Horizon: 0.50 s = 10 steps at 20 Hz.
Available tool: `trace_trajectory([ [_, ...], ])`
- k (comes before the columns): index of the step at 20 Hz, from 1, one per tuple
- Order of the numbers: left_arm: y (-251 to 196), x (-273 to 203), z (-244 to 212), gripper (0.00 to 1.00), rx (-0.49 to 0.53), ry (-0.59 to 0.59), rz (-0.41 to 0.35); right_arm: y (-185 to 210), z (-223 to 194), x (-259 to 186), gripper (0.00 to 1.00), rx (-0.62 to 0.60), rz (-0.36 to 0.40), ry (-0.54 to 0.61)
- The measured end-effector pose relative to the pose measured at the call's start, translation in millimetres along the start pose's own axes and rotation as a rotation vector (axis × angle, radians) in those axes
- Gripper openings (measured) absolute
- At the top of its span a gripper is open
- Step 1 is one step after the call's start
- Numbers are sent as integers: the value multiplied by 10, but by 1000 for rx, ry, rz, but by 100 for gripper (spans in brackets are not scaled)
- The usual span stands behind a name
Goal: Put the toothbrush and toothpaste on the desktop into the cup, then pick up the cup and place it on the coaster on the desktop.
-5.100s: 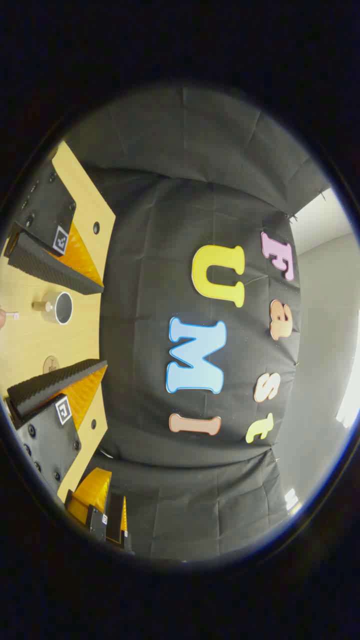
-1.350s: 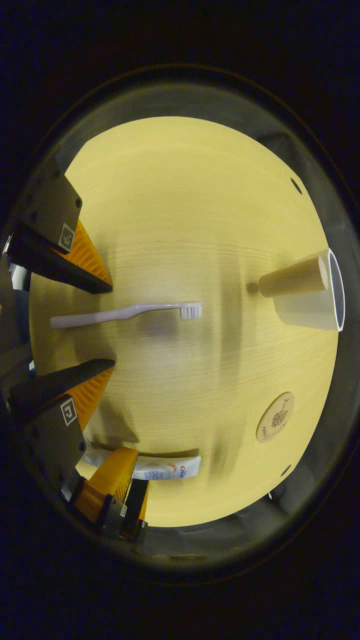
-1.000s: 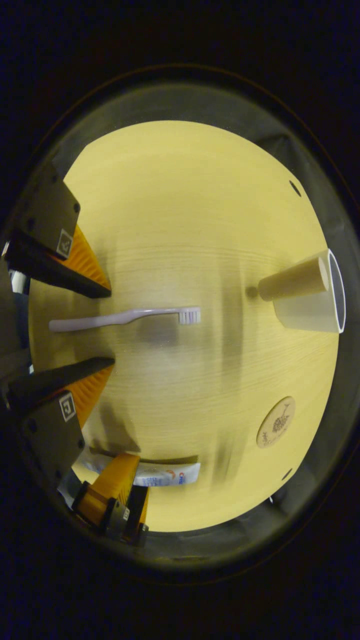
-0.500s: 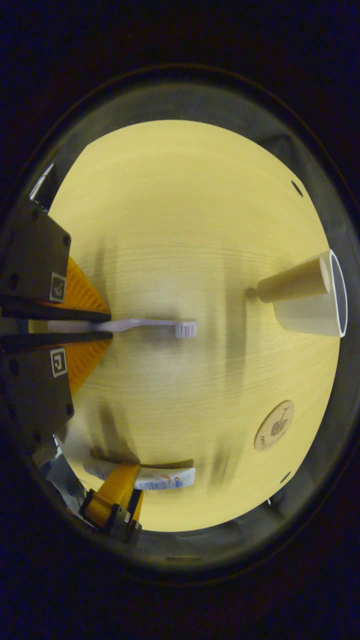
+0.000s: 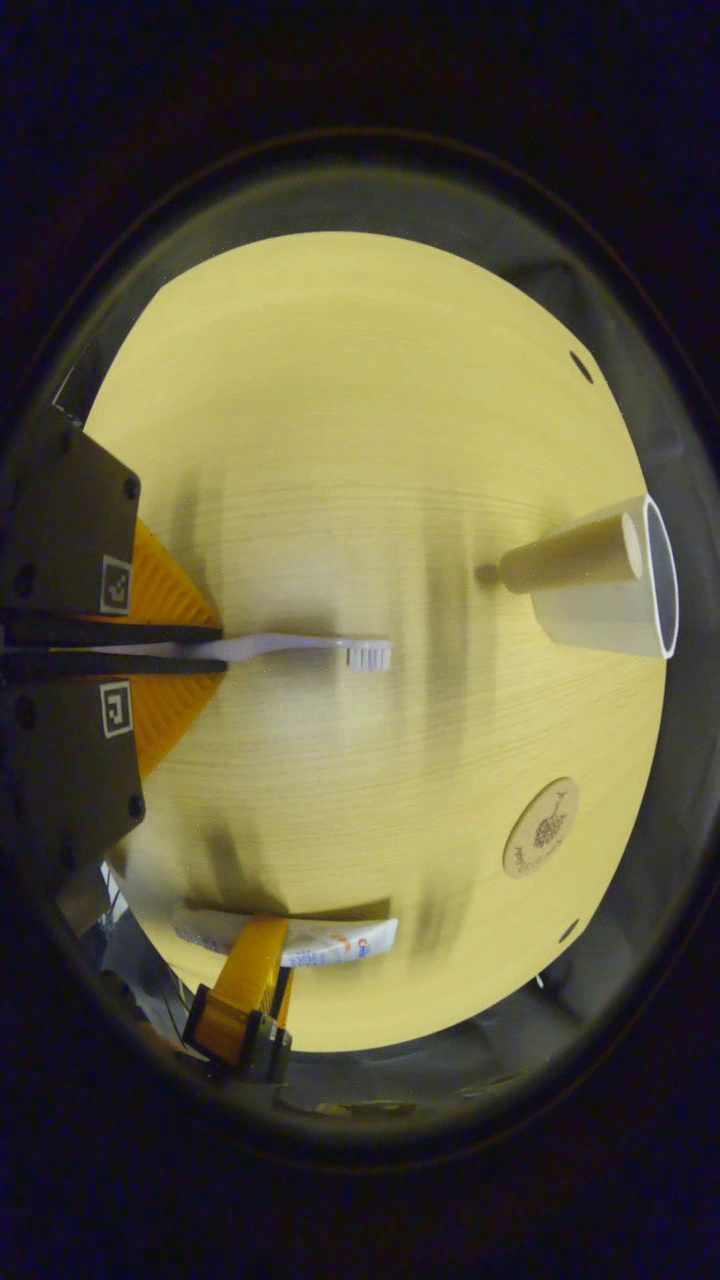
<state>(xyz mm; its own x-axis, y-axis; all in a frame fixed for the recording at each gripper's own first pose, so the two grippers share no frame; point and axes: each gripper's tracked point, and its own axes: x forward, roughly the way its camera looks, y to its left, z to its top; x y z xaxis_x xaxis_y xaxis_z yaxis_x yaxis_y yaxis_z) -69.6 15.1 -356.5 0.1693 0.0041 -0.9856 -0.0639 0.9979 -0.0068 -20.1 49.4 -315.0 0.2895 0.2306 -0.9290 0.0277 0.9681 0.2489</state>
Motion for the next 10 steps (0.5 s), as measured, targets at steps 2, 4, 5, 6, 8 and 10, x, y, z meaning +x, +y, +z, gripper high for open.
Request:
trace_trajectory([
  [2,-11,-11,-1,10,5,-31,-13,21,22,-12,21,12,19,-17],
  [4,-6,-44,26,10,-7,-69,-22,17,39,-43,21,19,26,-38],
  [5,12,-77,65,10,-10,-99,-17,23,56,-77,21,21,28,-56],
  [6,36,-112,106,10,-11,-130,-14,47,85,-126,21,23,38,-78],
  [8,64,-218,133,10,-19,-177,-19,116,131,-240,21,20,65,-124],
  [10,109,-290,176,10,-38,-224,-23,245,199,-341,21,13,114,-178],
])
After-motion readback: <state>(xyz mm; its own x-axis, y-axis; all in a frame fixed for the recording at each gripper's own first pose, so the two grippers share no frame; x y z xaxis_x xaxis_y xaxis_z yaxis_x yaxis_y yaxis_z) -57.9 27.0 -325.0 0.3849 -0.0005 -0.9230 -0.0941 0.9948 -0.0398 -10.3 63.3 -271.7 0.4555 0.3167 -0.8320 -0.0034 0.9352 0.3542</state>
